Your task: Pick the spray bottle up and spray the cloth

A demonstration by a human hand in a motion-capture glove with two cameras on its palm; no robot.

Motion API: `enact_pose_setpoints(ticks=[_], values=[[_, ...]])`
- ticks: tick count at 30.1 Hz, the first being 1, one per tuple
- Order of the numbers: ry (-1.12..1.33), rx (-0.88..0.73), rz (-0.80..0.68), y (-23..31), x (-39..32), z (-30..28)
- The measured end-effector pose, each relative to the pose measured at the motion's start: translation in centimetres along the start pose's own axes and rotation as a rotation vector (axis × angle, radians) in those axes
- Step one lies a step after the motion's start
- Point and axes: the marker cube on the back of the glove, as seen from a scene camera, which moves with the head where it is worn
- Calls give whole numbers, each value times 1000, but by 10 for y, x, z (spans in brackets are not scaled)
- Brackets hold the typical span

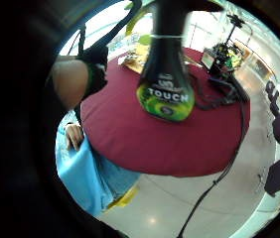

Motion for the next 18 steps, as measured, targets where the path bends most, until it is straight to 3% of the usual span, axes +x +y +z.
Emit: enact_pose_setpoints(ticks=[12,18], values=[[-294,-3,181,-14,90,-15],[-432,80,261,-26,133,-2]])
